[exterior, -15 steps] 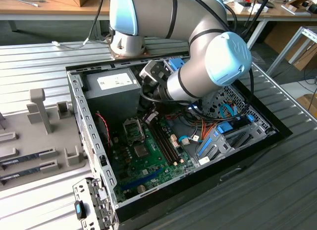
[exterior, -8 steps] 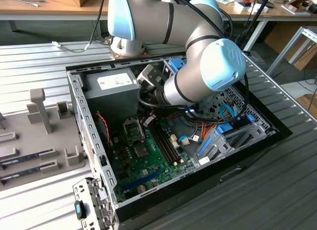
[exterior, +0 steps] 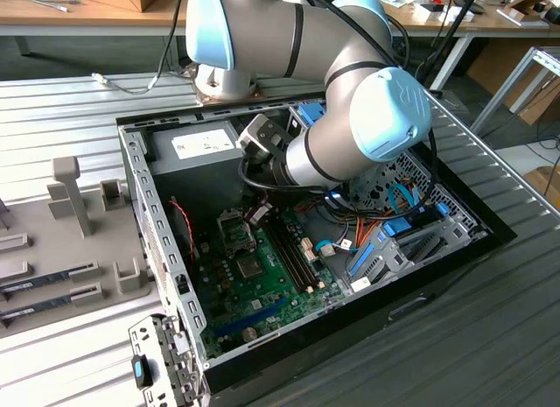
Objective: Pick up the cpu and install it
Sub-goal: 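Close the cpu cover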
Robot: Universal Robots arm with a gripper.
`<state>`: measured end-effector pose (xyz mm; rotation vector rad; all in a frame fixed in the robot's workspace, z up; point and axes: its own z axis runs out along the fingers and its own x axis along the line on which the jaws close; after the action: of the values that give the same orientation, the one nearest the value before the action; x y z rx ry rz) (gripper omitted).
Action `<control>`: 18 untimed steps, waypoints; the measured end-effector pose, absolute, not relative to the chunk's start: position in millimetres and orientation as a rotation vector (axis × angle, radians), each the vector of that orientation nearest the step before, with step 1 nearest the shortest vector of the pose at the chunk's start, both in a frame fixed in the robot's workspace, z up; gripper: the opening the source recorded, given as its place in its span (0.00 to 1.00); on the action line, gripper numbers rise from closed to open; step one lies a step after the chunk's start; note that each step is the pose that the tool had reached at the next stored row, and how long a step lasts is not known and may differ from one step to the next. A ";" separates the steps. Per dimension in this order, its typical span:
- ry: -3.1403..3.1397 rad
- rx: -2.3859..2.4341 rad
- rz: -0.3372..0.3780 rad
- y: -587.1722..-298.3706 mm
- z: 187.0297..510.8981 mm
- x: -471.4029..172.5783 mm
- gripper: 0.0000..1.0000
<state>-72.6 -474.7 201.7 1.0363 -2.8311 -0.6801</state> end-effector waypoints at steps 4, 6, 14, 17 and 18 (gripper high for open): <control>-2.831 1.036 -0.681 -474.6 204.7 -72.6 0.11; -2.831 1.036 -0.680 -474.7 205.3 -72.7 0.11; -2.831 1.036 -0.682 -475.7 206.4 -74.1 0.11; -2.831 1.037 -0.682 -475.8 207.8 -74.4 0.11; -2.831 1.037 -0.682 -475.9 208.2 -74.5 0.11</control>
<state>-74.5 -475.9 208.2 1.0365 -2.8311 -0.6824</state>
